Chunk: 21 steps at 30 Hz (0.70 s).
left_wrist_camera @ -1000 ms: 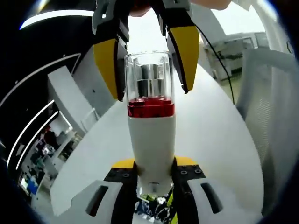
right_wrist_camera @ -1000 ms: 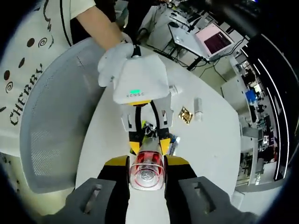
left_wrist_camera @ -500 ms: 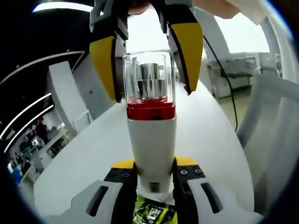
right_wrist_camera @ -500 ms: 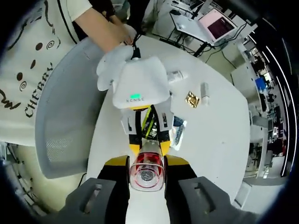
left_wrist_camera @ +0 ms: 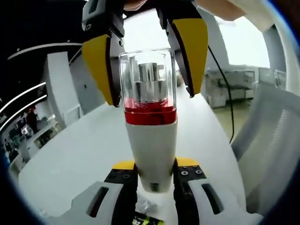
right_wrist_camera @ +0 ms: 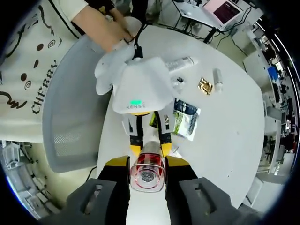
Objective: Arrange the skincare products in the storage area until every visible bottle or jar stands upright without overlapping.
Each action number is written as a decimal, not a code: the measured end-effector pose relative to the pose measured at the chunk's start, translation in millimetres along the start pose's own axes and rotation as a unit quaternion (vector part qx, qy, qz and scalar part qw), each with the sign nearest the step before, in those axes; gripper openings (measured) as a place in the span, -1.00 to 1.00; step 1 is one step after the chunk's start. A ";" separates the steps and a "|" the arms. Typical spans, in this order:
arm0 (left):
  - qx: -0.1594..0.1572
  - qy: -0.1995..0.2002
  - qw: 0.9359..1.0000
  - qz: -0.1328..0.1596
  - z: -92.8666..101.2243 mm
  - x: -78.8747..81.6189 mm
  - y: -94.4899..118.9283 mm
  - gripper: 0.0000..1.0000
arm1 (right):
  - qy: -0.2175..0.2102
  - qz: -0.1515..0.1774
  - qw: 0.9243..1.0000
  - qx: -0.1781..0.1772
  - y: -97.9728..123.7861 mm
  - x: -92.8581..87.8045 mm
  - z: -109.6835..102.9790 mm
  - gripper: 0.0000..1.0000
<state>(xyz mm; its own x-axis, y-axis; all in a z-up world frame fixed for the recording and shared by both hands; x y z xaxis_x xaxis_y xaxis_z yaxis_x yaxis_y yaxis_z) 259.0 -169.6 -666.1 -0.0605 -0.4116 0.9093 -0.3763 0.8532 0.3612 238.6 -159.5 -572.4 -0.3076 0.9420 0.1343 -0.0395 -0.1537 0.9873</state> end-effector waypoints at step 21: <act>-0.003 0.055 0.998 -0.029 -9.6 -38.0 -5.0 -0.46 | -0.027 0.012 0.999 0.042 -37.5 -6.8 48.4 -0.45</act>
<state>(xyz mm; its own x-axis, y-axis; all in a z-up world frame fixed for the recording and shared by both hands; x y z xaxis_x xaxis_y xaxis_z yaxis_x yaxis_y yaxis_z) 272.0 -155.1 -700.5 0.0628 -0.4235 0.9037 -0.3701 0.8310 0.4152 288.2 -145.6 -606.3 -0.2549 0.9538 0.1593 0.0485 -0.1520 0.9872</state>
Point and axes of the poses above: the point that each gripper's makers call its tool centre point, and the gripper's own axes: y roughly backward along the fingers, z roughly to its right, x roughly out of its top, the point moved 3 cm from there along y, roughly backward along the fingers, and after that the axes turned 1 degree about -z, right-handed, at the moved point
